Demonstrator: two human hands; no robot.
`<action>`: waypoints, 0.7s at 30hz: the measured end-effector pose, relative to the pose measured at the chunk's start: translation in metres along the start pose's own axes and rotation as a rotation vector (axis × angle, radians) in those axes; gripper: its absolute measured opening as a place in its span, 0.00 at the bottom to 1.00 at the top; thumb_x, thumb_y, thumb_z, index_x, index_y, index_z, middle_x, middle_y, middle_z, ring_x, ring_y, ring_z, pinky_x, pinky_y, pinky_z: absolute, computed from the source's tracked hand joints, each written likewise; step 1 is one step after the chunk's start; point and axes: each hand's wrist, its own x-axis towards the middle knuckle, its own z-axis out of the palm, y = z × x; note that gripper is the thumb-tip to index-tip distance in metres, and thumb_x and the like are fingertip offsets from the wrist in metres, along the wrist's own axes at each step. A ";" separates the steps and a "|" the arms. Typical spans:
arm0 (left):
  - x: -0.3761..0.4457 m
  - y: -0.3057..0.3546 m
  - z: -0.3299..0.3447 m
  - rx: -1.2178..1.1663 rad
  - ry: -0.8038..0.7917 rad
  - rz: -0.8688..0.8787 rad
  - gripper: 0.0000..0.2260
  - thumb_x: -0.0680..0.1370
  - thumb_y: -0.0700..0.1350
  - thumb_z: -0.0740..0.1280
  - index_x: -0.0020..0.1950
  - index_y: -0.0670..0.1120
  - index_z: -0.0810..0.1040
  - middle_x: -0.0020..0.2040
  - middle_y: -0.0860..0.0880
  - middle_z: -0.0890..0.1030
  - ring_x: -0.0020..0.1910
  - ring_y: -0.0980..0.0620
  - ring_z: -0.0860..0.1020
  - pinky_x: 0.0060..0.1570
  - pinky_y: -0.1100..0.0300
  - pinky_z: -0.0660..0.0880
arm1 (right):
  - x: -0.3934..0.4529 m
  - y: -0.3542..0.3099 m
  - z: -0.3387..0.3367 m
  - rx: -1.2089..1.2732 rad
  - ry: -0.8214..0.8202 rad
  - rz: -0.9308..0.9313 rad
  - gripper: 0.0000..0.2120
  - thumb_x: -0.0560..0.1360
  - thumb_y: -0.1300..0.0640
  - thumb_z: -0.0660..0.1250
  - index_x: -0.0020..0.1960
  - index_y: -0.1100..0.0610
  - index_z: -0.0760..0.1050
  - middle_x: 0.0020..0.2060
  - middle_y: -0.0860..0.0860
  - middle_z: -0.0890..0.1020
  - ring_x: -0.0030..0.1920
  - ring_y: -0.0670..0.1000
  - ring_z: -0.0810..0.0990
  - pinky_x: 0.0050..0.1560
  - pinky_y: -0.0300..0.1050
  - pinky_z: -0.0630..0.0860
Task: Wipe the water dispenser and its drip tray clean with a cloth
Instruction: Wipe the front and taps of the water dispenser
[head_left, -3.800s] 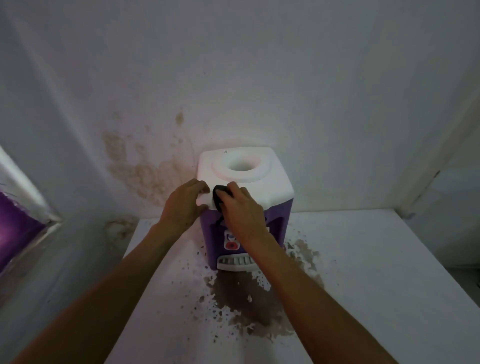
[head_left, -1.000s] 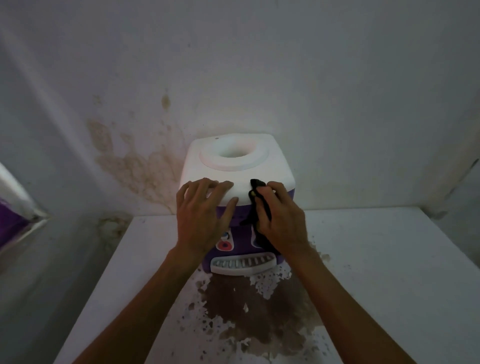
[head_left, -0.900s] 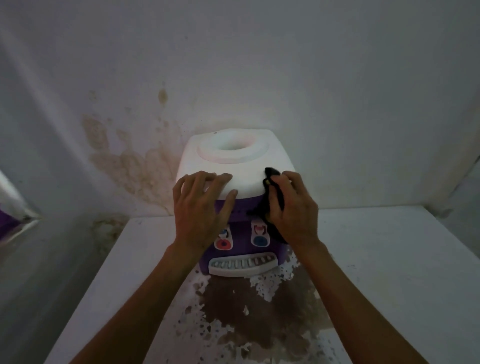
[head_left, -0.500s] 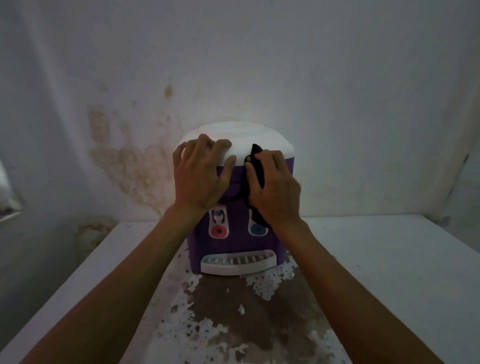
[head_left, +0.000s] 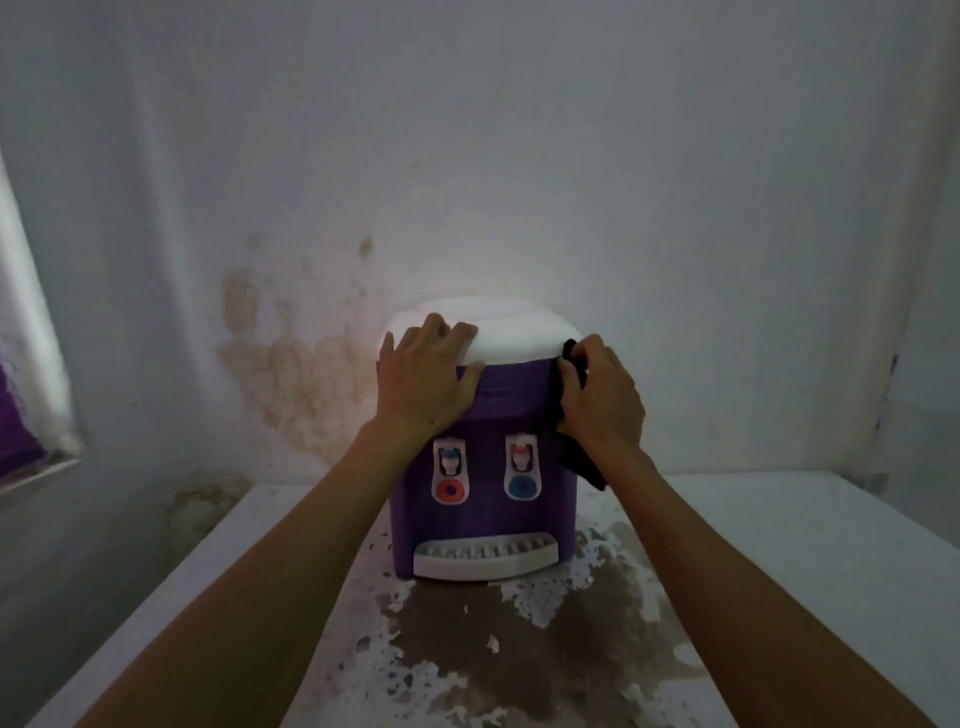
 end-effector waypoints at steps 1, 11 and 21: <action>0.001 -0.001 0.002 -0.010 0.024 0.001 0.18 0.79 0.56 0.64 0.68 0.53 0.75 0.59 0.49 0.76 0.58 0.44 0.78 0.64 0.40 0.70 | 0.001 -0.010 0.000 0.016 0.009 -0.044 0.06 0.83 0.49 0.60 0.54 0.51 0.70 0.48 0.48 0.77 0.42 0.50 0.77 0.39 0.46 0.72; 0.000 -0.016 0.004 -0.124 0.032 -0.014 0.17 0.84 0.46 0.58 0.72 0.57 0.74 0.59 0.53 0.75 0.63 0.46 0.75 0.73 0.32 0.58 | -0.029 -0.035 0.024 -0.087 0.007 -0.479 0.09 0.84 0.50 0.59 0.59 0.52 0.75 0.52 0.46 0.78 0.38 0.47 0.78 0.27 0.37 0.68; 0.001 -0.011 0.005 -0.070 0.043 -0.006 0.18 0.80 0.53 0.66 0.69 0.54 0.75 0.58 0.50 0.76 0.62 0.43 0.76 0.72 0.31 0.61 | 0.002 0.000 -0.014 0.178 -0.067 0.017 0.05 0.81 0.47 0.65 0.54 0.47 0.75 0.49 0.43 0.82 0.42 0.45 0.81 0.37 0.41 0.75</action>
